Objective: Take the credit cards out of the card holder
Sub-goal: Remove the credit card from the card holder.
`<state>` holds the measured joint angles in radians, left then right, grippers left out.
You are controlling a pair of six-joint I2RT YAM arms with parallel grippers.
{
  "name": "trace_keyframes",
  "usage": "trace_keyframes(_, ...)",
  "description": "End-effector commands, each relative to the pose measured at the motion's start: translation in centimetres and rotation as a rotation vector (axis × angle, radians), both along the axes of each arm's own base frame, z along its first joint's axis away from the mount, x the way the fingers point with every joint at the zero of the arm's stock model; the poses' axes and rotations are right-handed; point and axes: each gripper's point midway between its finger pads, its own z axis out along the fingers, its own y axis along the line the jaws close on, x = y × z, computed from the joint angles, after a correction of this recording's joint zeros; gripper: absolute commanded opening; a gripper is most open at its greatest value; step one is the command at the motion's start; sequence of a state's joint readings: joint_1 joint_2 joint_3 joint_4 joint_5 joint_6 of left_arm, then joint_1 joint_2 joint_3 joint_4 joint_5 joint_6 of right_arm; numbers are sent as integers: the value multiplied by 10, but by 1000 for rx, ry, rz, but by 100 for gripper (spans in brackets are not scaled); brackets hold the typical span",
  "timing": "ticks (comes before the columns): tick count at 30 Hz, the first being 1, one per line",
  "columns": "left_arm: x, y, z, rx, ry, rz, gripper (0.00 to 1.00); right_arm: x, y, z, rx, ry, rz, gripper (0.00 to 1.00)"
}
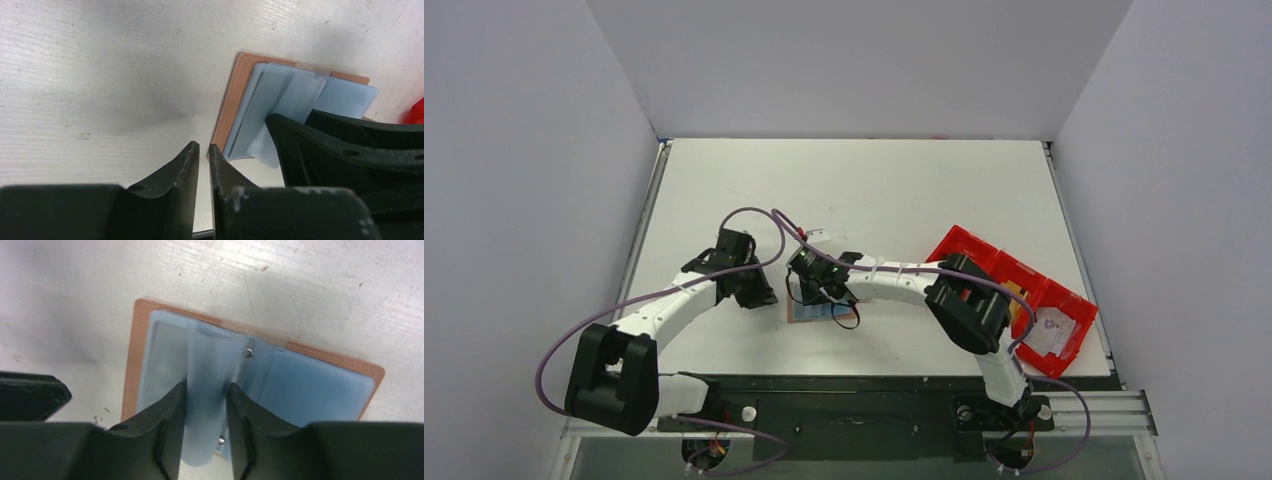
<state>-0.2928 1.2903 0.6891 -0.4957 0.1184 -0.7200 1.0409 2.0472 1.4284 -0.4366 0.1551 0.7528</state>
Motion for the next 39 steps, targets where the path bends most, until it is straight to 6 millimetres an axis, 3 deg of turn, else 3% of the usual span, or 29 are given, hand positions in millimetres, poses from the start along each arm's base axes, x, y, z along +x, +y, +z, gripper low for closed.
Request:
trace_keyframes(1, 9, -7, 7, -31, -48, -29, 11, -21, -38, -50, -138, 106, 8, 22)
trace_keyframes(4, 10, -11, 7, -37, -46, -42, 11, -22, -44, -57, -108, 128, 0, 1)
trace_keyframes(20, 11, -56, 1, -81, -24, -148, 12, -24, -56, -68, 54, 213, -2, 0)
trace_keyframes(28, 13, -64, 4, -86, -30, -164, 12, -23, -56, -70, 61, 219, -7, 0)
trace_keyframes(39, 12, -63, -10, -47, -1, -164, 12, -23, -55, -70, 70, 226, -8, 0)
